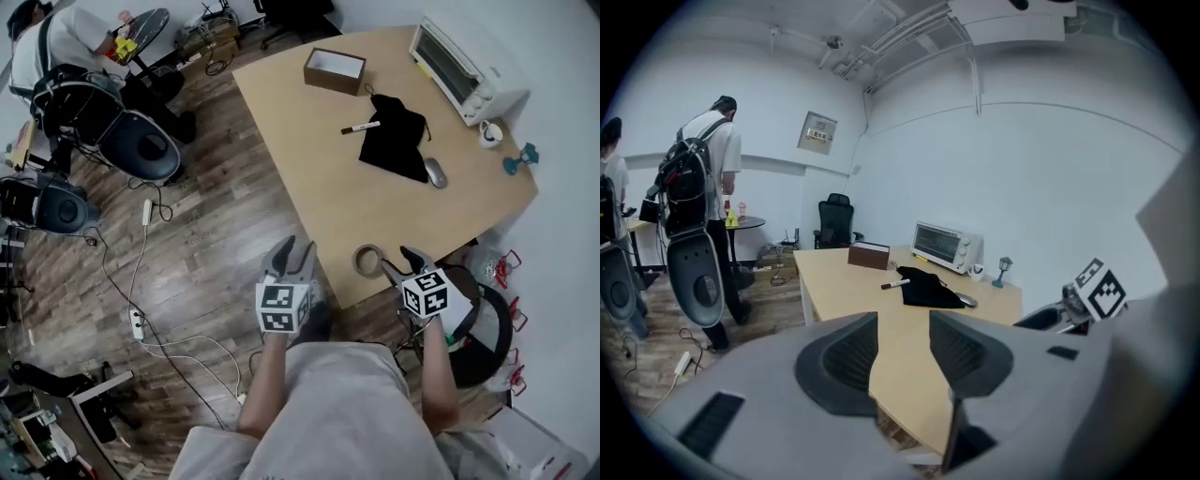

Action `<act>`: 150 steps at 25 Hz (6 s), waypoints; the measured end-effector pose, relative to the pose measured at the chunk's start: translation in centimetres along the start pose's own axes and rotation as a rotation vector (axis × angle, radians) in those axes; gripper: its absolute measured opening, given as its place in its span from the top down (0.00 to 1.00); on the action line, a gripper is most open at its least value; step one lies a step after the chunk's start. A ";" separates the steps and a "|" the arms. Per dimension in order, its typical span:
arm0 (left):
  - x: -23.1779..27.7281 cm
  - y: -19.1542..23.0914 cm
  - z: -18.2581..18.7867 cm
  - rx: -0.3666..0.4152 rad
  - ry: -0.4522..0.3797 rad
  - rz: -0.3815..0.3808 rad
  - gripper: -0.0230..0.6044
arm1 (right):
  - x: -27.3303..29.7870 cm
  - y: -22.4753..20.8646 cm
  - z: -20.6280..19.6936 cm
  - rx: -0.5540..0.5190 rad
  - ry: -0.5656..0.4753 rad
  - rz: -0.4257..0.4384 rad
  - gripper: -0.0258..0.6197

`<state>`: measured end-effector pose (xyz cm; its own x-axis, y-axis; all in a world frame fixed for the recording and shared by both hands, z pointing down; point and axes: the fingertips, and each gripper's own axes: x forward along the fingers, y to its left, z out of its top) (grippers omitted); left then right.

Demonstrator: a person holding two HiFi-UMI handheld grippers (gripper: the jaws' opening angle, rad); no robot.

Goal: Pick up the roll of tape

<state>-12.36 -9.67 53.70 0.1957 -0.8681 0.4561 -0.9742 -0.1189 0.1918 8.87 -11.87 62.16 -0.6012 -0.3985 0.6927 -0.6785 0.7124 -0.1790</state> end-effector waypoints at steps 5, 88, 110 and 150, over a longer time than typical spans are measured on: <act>2.4 -0.1 -0.2 0.022 0.028 -0.070 0.70 | 2.0 -0.4 -0.1 0.000 0.038 -0.025 0.57; 6.5 -2.6 -2.5 0.152 0.093 -0.258 0.72 | 10.1 -3.4 -9.5 0.057 0.776 0.046 0.88; 6.8 -2.0 -1.9 0.145 0.073 -0.210 0.94 | 10.8 -2.7 -6.3 0.025 0.674 0.079 0.88; 5.9 -3.3 1.8 0.168 0.003 -0.265 0.95 | 0.7 -3.2 12.3 0.145 -0.053 0.011 0.89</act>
<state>-8.17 -15.21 54.20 0.4453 -0.7948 0.4124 -0.8941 -0.4191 0.1578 5.45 -21.52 54.64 -0.6276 -0.4242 0.6528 -0.7235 0.6274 -0.2879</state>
